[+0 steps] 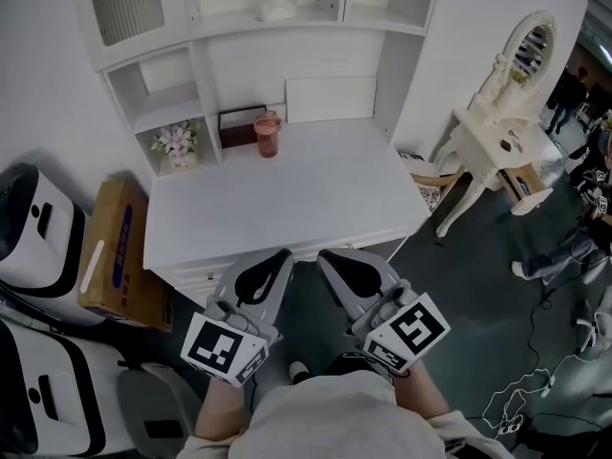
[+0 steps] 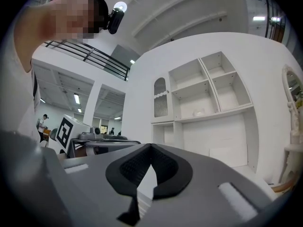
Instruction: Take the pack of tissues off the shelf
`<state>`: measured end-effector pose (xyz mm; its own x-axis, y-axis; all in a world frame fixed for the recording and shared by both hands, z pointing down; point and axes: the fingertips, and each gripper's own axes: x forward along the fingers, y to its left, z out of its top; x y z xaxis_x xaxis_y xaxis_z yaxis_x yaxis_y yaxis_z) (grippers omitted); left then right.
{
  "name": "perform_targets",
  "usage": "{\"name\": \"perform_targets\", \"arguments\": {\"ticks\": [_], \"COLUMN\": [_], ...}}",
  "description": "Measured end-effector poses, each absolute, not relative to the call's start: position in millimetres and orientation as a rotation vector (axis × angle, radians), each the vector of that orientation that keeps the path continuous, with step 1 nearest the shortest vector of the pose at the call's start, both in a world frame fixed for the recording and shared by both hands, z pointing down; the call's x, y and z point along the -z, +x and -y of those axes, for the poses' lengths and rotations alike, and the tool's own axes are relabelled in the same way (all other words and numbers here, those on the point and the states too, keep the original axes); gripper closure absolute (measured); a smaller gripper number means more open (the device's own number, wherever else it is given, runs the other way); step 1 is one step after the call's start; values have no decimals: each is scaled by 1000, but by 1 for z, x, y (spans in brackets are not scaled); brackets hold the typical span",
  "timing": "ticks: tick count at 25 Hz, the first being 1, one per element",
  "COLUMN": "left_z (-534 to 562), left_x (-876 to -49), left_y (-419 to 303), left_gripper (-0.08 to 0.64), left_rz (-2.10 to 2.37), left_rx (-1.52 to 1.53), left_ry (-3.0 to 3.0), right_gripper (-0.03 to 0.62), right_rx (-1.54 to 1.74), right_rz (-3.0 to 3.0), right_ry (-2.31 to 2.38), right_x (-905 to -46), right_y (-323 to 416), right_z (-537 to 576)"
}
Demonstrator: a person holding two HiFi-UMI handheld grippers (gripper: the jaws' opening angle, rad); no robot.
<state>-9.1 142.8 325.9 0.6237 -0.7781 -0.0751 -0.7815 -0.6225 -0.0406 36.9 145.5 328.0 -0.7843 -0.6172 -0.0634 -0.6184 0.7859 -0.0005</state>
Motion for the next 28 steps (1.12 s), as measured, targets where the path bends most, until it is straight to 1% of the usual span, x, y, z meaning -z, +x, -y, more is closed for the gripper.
{"name": "perform_targets", "arguments": {"ticks": [11, 19, 28], "left_z": [-108, -55, 12], "left_x": [-322, -324, -319], "left_y": [-13, -33, -31], "left_gripper": [560, 560, 558], "left_rz": [-1296, -1352, -1369], "left_rx": [-90, -90, -100], "left_ry": [-2778, -2771, -2761], "right_gripper": [592, 592, 592], "right_rx": [-18, -5, -7], "right_rz": [-2898, -2918, -2944], "right_ry": [-1065, -1022, -991], "right_x": [-328, -329, -326], "right_y": [37, 18, 17], "right_z": [-112, -59, 8]}}
